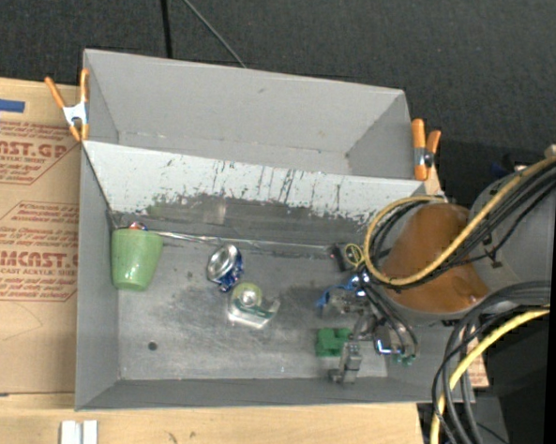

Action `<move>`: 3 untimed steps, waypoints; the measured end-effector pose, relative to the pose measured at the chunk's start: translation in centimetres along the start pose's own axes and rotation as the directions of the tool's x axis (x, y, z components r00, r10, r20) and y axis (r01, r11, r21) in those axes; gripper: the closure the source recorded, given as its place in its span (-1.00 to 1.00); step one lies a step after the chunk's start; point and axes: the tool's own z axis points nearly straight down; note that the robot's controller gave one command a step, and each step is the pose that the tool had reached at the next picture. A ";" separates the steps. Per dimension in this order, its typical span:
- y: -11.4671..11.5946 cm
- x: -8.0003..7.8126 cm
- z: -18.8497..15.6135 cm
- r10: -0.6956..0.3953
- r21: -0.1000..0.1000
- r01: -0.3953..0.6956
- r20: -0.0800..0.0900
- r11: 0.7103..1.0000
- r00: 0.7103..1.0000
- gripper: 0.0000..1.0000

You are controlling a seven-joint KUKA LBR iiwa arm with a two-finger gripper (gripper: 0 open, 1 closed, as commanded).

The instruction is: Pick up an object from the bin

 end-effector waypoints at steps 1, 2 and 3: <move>0.0 0.2 0.1 -0.001 -0.001 0.001 -0.008 1.000 1.000 1.00; 0.1 0.2 -1.5 0.000 0.000 0.000 -0.007 1.000 1.000 1.00; 0.1 0.1 -4.8 0.000 0.000 0.000 -0.006 1.000 1.000 1.00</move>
Offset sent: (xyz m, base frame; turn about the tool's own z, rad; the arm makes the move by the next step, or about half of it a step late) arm 0.0000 0.0000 0.0000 0.0000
